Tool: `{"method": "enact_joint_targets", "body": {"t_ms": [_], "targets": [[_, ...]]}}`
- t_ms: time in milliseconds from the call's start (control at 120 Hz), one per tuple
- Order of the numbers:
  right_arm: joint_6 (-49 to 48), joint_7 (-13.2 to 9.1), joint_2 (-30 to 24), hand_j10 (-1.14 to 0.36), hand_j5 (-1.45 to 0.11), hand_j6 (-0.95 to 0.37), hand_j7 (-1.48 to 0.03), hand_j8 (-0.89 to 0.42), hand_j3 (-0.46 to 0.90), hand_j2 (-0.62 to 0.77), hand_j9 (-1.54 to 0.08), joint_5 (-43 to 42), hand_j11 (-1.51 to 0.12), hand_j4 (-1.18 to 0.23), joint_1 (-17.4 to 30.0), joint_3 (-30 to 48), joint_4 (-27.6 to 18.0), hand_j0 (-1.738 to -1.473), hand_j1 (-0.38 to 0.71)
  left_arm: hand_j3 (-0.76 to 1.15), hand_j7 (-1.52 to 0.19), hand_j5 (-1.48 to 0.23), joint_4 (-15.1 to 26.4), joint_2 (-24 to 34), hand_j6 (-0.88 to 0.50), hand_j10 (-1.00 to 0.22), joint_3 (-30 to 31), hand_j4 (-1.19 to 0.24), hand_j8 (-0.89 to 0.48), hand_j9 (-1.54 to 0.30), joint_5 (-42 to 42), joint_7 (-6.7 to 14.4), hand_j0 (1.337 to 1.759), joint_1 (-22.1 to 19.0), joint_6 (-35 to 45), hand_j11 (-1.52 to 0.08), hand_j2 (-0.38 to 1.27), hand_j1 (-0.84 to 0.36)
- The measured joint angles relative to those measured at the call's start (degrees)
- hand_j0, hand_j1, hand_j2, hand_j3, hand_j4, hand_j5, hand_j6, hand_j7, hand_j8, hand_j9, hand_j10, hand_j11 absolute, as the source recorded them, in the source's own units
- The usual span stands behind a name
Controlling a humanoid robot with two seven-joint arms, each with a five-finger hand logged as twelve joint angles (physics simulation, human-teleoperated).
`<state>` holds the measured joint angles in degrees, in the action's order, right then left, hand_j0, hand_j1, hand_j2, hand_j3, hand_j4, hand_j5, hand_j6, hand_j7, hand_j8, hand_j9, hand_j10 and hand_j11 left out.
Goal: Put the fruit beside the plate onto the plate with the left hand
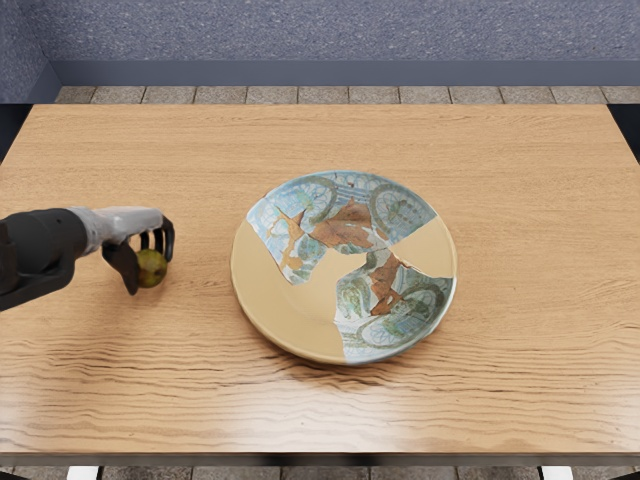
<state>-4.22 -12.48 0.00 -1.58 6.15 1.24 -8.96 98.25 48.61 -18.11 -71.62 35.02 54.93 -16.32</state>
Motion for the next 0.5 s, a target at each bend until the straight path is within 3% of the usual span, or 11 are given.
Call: {"method": "enact_joint_targets", "body": {"t_ms": [342,500], "targets": [[0.0,0.0,0.0,0.0,0.0,0.0,0.0,0.0,0.0,0.0,0.0,0.0,0.0,0.0,-0.03,0.0,-0.01,-1.658,-0.35,0.0,-1.08,-1.16,-0.02,-0.91,-0.33,-0.81,-5.49,-0.49,-0.35,-1.07,8.22,-0.01,1.654,4.95,-7.19,-1.07,0.57,-0.38],[0.0,0.0,0.0,0.0,0.0,0.0,0.0,0.0,0.0,0.0,0.0,0.0,0.0,0.0,-0.07,0.01,0.0,-1.658,-0.35,0.0,-1.08,-1.16,-0.11,-3.1,-0.32,-0.81,-7.36,-0.48,-0.34,-1.07,10.35,-0.01,1.654,5.36,-8.27,-1.07,0.61,-0.41]]}}
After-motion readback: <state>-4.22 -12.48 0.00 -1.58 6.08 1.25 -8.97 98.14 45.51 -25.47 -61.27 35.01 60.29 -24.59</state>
